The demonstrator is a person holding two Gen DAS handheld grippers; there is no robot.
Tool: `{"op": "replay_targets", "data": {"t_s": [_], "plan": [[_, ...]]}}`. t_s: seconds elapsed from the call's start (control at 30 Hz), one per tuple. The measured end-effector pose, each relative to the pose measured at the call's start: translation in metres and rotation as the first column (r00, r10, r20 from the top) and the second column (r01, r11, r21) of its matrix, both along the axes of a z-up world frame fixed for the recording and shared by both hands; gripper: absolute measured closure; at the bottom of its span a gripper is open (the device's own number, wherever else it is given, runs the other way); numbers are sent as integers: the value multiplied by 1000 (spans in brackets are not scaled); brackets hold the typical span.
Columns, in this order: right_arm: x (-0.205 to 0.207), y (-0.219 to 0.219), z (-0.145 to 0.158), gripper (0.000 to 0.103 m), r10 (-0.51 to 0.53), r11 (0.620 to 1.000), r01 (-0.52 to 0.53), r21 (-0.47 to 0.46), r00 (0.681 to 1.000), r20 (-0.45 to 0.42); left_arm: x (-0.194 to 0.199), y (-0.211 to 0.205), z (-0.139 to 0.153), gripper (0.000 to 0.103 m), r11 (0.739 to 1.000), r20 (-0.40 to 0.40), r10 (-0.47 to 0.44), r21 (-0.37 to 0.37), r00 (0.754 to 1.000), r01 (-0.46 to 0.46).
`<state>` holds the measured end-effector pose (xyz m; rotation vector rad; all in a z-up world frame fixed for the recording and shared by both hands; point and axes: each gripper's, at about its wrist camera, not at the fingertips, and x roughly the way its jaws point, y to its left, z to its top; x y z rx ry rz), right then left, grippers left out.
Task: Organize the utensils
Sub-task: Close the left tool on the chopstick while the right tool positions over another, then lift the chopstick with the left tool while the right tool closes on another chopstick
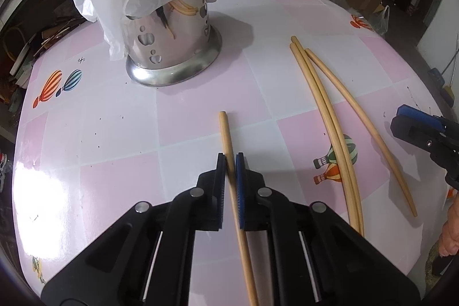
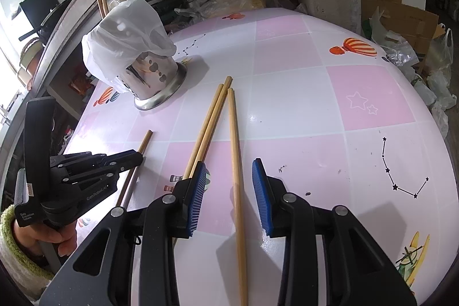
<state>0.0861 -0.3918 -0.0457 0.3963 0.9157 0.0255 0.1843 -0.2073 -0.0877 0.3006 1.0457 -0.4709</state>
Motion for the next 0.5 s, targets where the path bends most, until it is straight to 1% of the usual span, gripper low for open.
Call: {"op": "replay_targets", "data": {"t_s": [0.3,0.5], "plan": [[1,1,0,70,-3,1000,3,-13,1000,-3,5,13,2,98,998,-24,23,-61,999,-24],[1,-9,-3,70,-15,1000,15,-23,1000,-7,5,25,18,98,992,8,43,-115,999,-41]]}}
